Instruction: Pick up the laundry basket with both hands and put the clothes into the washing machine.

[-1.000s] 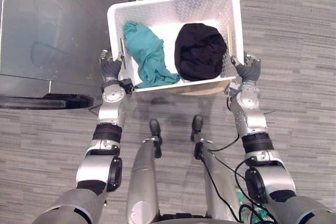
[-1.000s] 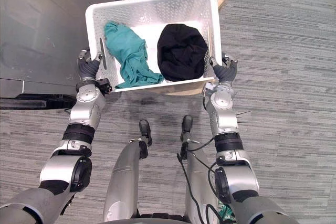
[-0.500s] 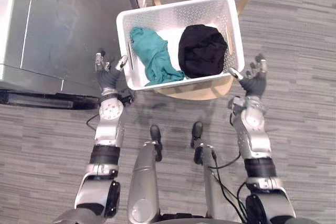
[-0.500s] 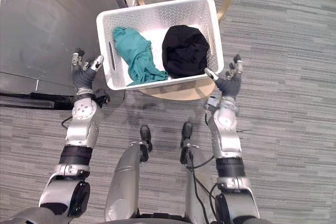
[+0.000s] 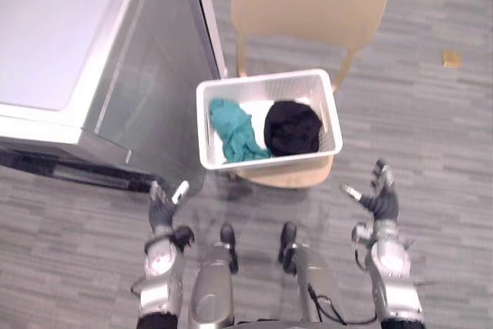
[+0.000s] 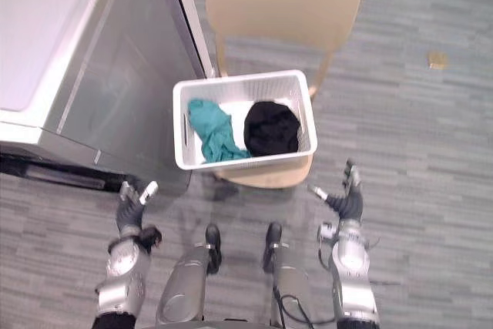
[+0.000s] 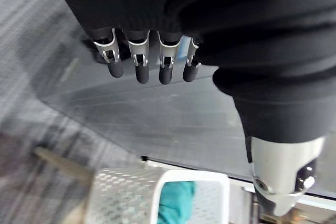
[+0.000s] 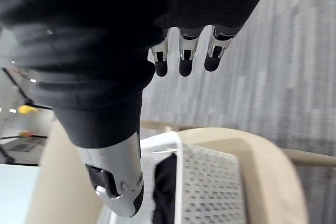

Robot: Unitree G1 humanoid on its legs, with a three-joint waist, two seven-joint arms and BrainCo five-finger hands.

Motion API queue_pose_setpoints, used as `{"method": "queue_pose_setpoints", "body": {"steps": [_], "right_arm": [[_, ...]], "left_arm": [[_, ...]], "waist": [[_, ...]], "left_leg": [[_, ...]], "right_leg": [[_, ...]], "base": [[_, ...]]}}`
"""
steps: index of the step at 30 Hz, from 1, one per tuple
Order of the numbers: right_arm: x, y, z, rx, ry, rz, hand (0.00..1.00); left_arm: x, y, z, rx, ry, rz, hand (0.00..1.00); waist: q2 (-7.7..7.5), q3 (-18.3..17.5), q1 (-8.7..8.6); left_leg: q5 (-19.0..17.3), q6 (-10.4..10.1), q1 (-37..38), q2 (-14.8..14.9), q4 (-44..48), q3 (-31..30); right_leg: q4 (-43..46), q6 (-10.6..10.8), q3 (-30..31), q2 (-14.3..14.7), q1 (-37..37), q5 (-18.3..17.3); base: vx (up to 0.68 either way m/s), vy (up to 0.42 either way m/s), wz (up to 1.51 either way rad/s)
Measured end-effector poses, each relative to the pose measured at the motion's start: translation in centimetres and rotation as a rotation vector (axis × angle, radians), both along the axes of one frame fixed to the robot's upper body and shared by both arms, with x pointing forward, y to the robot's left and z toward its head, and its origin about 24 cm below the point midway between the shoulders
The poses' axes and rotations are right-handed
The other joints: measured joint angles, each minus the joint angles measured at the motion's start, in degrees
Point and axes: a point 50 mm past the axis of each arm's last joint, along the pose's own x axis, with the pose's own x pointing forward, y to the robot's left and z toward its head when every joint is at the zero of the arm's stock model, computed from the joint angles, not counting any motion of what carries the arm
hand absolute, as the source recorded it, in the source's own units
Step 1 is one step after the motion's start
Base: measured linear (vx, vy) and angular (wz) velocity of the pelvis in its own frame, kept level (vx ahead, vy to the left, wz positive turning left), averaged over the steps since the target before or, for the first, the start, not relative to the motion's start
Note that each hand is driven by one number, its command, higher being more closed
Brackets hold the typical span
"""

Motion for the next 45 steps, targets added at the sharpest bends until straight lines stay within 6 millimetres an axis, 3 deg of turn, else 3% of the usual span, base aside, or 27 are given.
{"method": "queue_pose_setpoints", "body": {"steps": [5,8,12,14,17,19,20,23,25,26,28,29,30,31,32,33,34,35,38,45], "right_arm": [[-2.9,-0.1,-3.8,0.063,0.208,-0.045,0.00],[-4.3,-0.4,-5.1,0.090,0.287,-0.077,0.00],[-3.8,-0.4,-5.6,0.128,0.302,-0.101,0.00],[-3.2,-0.7,-5.5,0.143,0.288,-0.135,0.00],[-2.9,-2.3,-5.7,0.119,0.324,-0.162,0.00],[-2.4,-3.2,-5.5,0.098,0.329,-0.165,0.00],[-1.6,-3.7,-5.2,0.089,0.321,-0.168,0.00],[-0.4,-1.7,-5.3,0.140,0.303,-0.139,0.00],[-0.5,-1.1,-5.5,0.155,0.309,-0.133,0.00],[-0.5,-1.2,-5.5,0.151,0.312,-0.125,0.00],[0.0,-1.1,-5.4,0.137,0.315,-0.087,0.00],[-0.1,-0.7,-5.6,0.131,0.337,-0.054,0.00],[-0.4,0.0,-5.9,0.133,0.358,-0.026,0.00],[-0.6,0.3,-6.0,0.136,0.367,-0.016,0.00],[-1.0,0.9,-6.3,0.143,0.384,0.003,0.00],[-1.2,1.0,-6.5,0.142,0.392,0.012,0.00],[-1.3,1.1,-6.5,0.136,0.395,0.022,0.00],[-1.0,1.1,-6.3,0.128,0.384,0.032,0.00],[0.5,1.5,-5.2,0.106,0.314,0.085,0.00],[3.6,6.0,-3.1,0.125,0.173,0.296,0.00]], "left_arm": [[-4.0,1.0,-3.2,-0.006,0.227,0.032,0.00],[-5.0,1.3,-3.7,0.002,0.271,0.048,0.00],[-5.0,1.0,-3.9,-0.010,0.279,0.058,0.00],[-4.3,0.8,-3.8,-0.014,0.264,0.052,0.00],[-4.1,0.1,-4.2,-0.022,0.289,0.021,0.00],[-4.5,-0.1,-4.5,-0.009,0.321,0.005,0.00],[-4.3,0.0,-4.5,0.011,0.331,-0.023,0.00],[-2.8,1.2,-3.9,0.102,0.314,-0.111,0.00],[-2.7,1.9,-3.7,0.143,0.311,-0.143,0.00],[-2.7,1.7,-3.7,0.158,0.316,-0.168,0.00],[-3.8,1.5,-4.2,0.155,0.357,-0.184,0.00],[-4.4,1.6,-4.4,0.164,0.374,-0.194,0.00],[-4.6,2.2,-4.3,0.179,0.380,-0.192,0.00],[-4.5,2.3,-4.2,0.183,0.380,-0.192,0.00],[-4.5,2.6,-4.1,0.192,0.379,-0.189,0.00],[-4.5,2.8,-4.1,0.195,0.379,-0.188,0.00],[-4.4,2.9,-4.1,0.199,0.378,-0.188,0.00],[-4.4,2.5,-4.2,0.190,0.380,-0.192,0.00],[-3.8,1.2,-4.2,0.166,0.356,-0.202,0.00],[-3.8,1.1,-4.2,0.168,0.348,-0.207,0.00]], "waist": [[0.83,-3.8,0.55],[1.17,-5.9,1.56],[0.90,-6.5,1.36],[0.18,-7.5,1.28],[0.19,-7.5,1.08],[0.69,-7.7,0.25],[0.71,-7.6,-0.77],[-1.21,-6.7,-1.01],[-1.61,-6.8,-1.08],[-0.74,-6.1,-1.07],[0.67,-5.4,-0.54],[1.06,-4.8,-1.18],[0.70,-3.8,-1.99],[0.13,-3.2,-2.12],[-0.66,-2.6,-2.28],[-0.80,-2.5,-2.36],[-1.72,-2.4,-3.10],[-1.82,-2.2,-3.72],[-0.45,-2.3,-3.11],[-0.44,-2.4,-1.49]], "left_leg": [[0.3,-0.4,5.0,-1.2,-3.0,-2.9],[1.6,-0.5,6.1,-2.6,-5.4,-5.7],[3.7,-1.1,3.8,-4.5,-7.0,-8.9],[3.5,-0.6,0.5,-1.8,-6.6,-0.1],[3.5,-0.3,1.3,4.2,-4.9,12.1],[6.9,3.8,3.9,8.6,-6.5,19.3],[8.2,-0.9,3.8,7.0,-7.4,21.3],[7.8,-0.2,3.0,2.3,-7.7,18.9],[6.1,1.1,2.4,0.6,-5.6,17.2],[2.8,1.4,2.0,0.3,-2.8,16.0],[-0.6,2.3,2.4,-0.3,-0.8,15.3],[-1.2,2.8,3.0,-0.9,-1.0,14.3],[-1.2,2.8,3.8,-1.7,-2.2,12.0],[-1.2,2.9,4.3,-2.1,-3.0,11.3],[-1.0,3.1,4.9,-3.0,-4.3,9.6],[-0.6,3.0,5.1,-3.4,-4.9,9.0],[0.0,2.8,5.1,-3.9,-4.7,7.3],[0.5,2.2,4.6,-4.8,-3.6,5.6],[2.0,1.4,3.3,-4.7,-4.0,2.6],[4.6,-0.3,6.0,-4.2,-9.3,-2.0]], "right_leg": [[-1.7,0.8,-3.3,-1.0,6.2,-1.4],[-2.5,1.4,-6.2,-2.2,8.8,-2.3],[-1.2,1.7,-12.4,-5.2,8.7,-3.1],[-1.4,1.0,-18.2,-8.0,7.1,-2.4],[-1.0,2.6,-24.2,-12.3,8.8,-1.0],[-1.0,4.7,-27.0,-14.3,10.2,0.2],[-2.2,7.3,-29.3,-16.2,11.3,2.0],[-10.8,8.1,-29.6,-16.6,15.5,7.2],[-9.6,8.3,-29.5,-18.5,17.1,8.2],[-5.1,8.3,-29.0,-20.5,16.5,8.2],[6.6,1.2,-21.9,-24.3,11.7,8.2],[13.9,-0.7,-12.3,-23.5,6.3,5.9],[17.9,3.0,-4.0,-18.7,3.5,0.7],[18.5,3.2,-1.0,-15.8,2.5,-1.3],[17.4,3.4,3.7,-10.3,1.0,-4.4],[15.8,3.5,5.3,-7.7,0.4,-5.1],[10.7,3.9,8.6,-3.0,0.5,-5.7],[7.7,2.3,9.9,-1.6,1.0,-6.3],[6.1,2.4,6.7,-1.7,2.0,-6.6],[-0.5,1.6,1.8,-0.3,7.9,-5.6]], "base": [[0.09,0.009,0.35],[0.03,0.007,0.53],[0.00,0.009,0.86],[0.01,0.069,1.22],[0.08,0.145,1.16],[0.09,0.234,1.04],[0.08,0.298,0.86],[0.06,0.289,0.70],[0.05,0.236,0.69],[0.00,0.241,0.46],[-0.03,0.243,0.15],[-0.02,0.179,0.40],[0.00,0.146,0.57],[0.04,0.034,0.79],[0.04,-0.001,0.61],[0.06,-0.048,0.90],[0.09,-0.092,1.07],[0.12,-0.102,1.08],[0.14,-0.052,0.55],[0.14,-0.061,0.35]]}}
